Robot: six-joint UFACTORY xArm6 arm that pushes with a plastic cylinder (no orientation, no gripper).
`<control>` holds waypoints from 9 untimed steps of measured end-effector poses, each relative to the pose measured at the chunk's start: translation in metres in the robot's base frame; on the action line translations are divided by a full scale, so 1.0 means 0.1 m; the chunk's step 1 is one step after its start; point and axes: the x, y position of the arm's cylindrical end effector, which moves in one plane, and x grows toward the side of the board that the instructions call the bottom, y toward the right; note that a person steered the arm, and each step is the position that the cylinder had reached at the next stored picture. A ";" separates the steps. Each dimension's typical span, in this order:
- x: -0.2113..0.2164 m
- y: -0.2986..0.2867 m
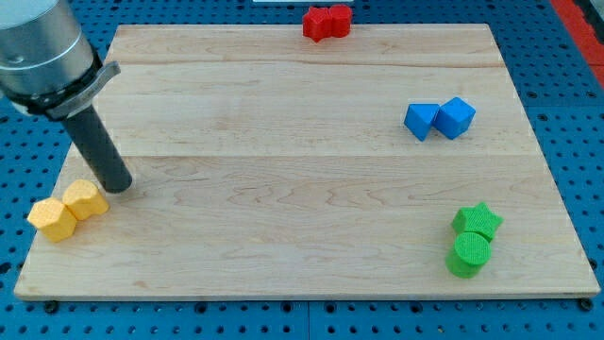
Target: Separate the green star from the green circle
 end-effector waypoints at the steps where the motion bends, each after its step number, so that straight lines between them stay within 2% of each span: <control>1: -0.21 0.01; 3: -0.36 0.05; 6: -0.30 0.08; 7: -0.68 0.82; 8: -0.82 1.46; 9: -0.37 1.59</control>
